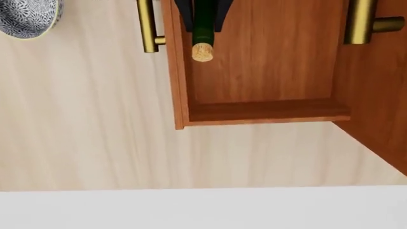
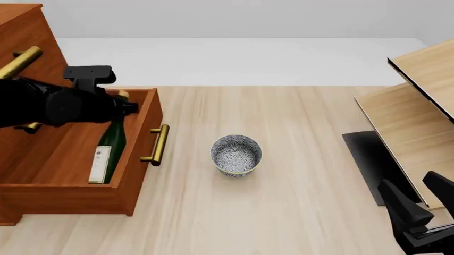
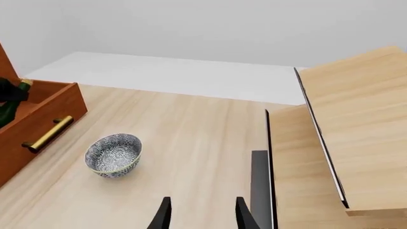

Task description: Put the wine bottle in the bottom drawer of the cabinet.

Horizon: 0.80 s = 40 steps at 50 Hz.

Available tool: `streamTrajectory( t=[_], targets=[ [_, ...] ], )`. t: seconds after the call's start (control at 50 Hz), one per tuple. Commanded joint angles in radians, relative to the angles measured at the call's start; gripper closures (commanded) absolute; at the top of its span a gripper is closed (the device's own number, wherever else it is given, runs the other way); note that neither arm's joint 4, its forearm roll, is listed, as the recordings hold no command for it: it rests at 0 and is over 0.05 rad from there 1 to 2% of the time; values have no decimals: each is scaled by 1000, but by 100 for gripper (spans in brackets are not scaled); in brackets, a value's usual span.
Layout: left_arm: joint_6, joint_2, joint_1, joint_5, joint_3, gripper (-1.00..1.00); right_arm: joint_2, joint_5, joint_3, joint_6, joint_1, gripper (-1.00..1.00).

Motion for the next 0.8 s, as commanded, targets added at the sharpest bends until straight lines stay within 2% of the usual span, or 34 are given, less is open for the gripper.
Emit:
streamTrajectory(
  t=[0.02,0.78,0.8],
  targets=[
    [-7,93,-13,46,73,100,5,-1,0,-1,-3,-100],
    [16,108,9,46,80,100,8,-1,0,-1,-2,-100],
    [12,107,5,45,81,-100,6,2,0,0,-2,-100]
  ],
)
